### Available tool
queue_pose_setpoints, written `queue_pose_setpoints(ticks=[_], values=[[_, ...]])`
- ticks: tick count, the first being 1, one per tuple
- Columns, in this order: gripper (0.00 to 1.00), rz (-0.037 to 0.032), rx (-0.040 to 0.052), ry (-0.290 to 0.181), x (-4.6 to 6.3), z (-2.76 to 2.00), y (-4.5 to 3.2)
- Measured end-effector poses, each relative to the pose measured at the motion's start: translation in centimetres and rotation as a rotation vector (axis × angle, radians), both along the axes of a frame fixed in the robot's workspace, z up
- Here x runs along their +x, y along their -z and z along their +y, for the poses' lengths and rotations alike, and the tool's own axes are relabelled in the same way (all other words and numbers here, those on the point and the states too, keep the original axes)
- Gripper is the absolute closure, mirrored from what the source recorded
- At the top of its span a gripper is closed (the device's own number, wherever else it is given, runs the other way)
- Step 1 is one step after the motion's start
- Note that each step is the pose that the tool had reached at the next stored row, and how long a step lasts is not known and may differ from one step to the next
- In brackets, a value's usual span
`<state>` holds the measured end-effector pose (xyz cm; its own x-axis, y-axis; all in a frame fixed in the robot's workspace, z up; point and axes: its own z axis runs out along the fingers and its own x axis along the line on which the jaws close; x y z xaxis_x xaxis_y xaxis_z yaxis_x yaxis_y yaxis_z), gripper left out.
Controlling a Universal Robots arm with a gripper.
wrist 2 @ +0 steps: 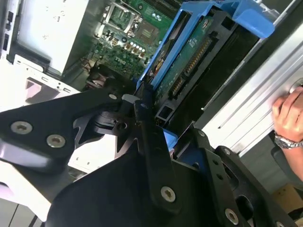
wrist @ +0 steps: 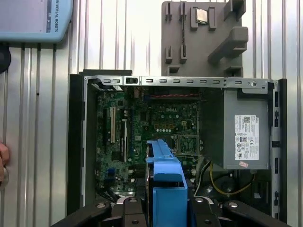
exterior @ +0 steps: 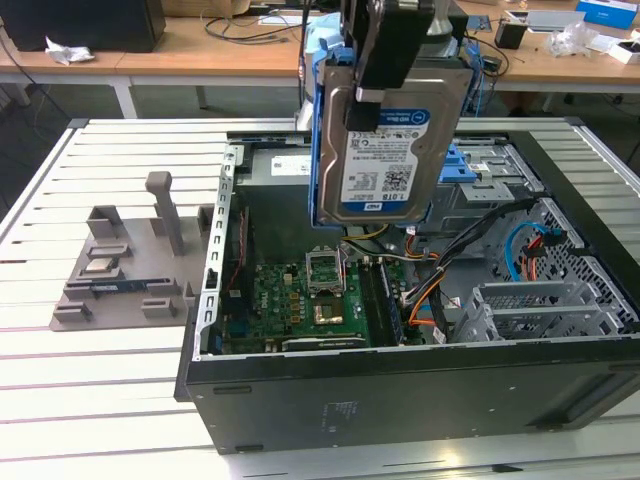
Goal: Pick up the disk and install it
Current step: 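Pick up the disk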
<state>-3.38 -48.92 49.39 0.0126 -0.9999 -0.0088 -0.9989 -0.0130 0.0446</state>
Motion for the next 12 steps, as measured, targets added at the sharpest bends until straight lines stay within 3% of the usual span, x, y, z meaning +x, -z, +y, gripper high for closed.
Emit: queue_pose_setpoints(ticks=[2,6,12], values=[[0.63,0.0001,0.0058,0.000,0.5,-0.38,0.03],[0.63,0.0000,0.0362,0.000,1.4,-1.25,0.06],[0.63,0.0010,0.0379,0.000,2.6,-2.70,0.12]])
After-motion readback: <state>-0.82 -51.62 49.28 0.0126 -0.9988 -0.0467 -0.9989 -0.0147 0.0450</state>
